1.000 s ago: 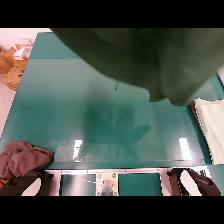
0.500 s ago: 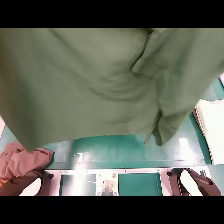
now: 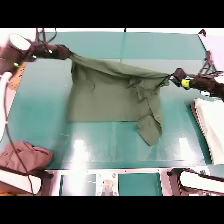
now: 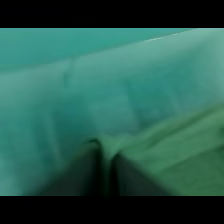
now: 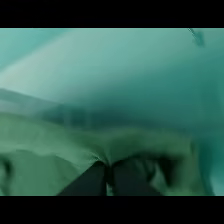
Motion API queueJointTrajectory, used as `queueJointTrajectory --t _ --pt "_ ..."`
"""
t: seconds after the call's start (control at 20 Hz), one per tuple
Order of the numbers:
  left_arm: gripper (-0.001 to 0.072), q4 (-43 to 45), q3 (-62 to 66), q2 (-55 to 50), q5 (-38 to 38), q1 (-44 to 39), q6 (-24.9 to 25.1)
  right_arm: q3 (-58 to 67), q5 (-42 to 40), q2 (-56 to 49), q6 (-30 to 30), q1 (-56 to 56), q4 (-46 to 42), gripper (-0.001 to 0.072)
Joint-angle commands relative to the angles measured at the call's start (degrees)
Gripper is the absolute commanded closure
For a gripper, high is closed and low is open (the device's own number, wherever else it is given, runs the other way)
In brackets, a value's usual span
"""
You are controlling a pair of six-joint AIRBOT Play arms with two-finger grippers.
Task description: Fold the shirts.
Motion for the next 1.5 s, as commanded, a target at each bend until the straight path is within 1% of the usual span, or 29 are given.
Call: queueJointTrajectory --t 0.0,0.05,0.1,0.15,0.25,0.3,0.35,0.45,0.5,0.55,0.6,0.75,0.9,1.0,1.05,1.2,1.25,1.35,1.45 --pt "0.0033 -5.4 -0.6 -6.2 2.3 0.5 1.2 7.3 2.5 -10.0 -3.0 -0.1 -0.4 0.0475" --pt "0.003 -5.2 -0.1 -5.6 0.3 1.5 0.9 9.9 5.7 -9.8 -2.3 -1.3 -4.0 0.0476" --pt "0.003 -4.1 1.1 -4.8 -3.1 3.1 -0.1 12.5 10.0 -9.2 0.5 -3.1 -8.2 0.0471" --pt "0.003 -2.3 2.7 -4.2 -6.8 4.9 -2.5 14.0 14.7 -8.1 3.4 -5.2 -11.9 0.0426" --pt "0.0031 1.5 7.2 -3.1 -17.9 9.7 -7.3 13.4 24.2 -4.7 5.5 -8.8 -16.5 0.0436" --pt "0.0031 3.0 9.1 -3.0 -24.0 11.9 -9.2 11.3 27.1 -2.6 6.2 -9.4 -18.3 0.045" --pt "0.0031 4.7 10.0 -3.0 -30.1 13.9 -11.2 7.6 28.4 0.4 7.1 -9.5 -20.7 0.045" --pt "0.0031 8.9 8.9 -3.0 -39.3 16.7 -14.3 -2.1 28.3 7.5 8.1 -8.0 -23.7 0.0447" --pt "0.0074 10.5 7.0 -3.0 -40.8 17.6 -16.0 -6.4 28.2 10.8 8.1 -6.8 -25.1 0.0408" --pt "0.011 10.6 4.4 -2.8 -40.7 18.3 -16.9 -10.5 28.2 14.0 8.9 -4.9 -27.8 0.0297" --pt "0.0109 10.7 1.4 -2.8 -41.5 18.6 -17.0 -13.9 28.2 16.3 10.4 -2.3 -31.3 0.0165" --pt "0.011 10.9 -5.2 -2.8 -44.3 18.4 -17.3 -18.4 28.0 17.0 15.0 7.4 -40.0 0.012" --pt "0.011 11.6 -7.5 -2.8 -45.5 18.4 -18.1 -17.6 25.0 14.0 23.3 16.9 -49.7 0.0121" --pt "0.011 11.7 -7.5 -2.6 -46.1 18.4 -18.1 -16.4 24.7 10.7 27.9 19.3 -53.7 0.0123" --pt "0.0111 11.7 -7.5 -2.5 -46.4 18.4 -18.1 -15.8 24.0 9.1 28.2 19.5 -53.6 0.0147" --pt "0.0111 11.7 -7.5 -2.5 -46.7 18.4 -18.4 -13.0 20.7 5.3 29.9 19.5 -53.5 0.0386" --pt "0.0111 11.7 -7.5 -2.5 -46.6 18.4 -18.4 -12.0 20.6 4.9 30.2 19.5 -53.5 0.05" --pt "0.011 11.7 -7.5 -2.5 -46.7 18.4 -18.4 -10.4 21.7 4.8 30.2 19.4 -52.9 0.0696" --pt "0.0111 11.7 -7.5 -2.5 -47.1 18.4 -18.3 -8.9 26.1 5.8 30.1 18.7 -52.3 0.0699"
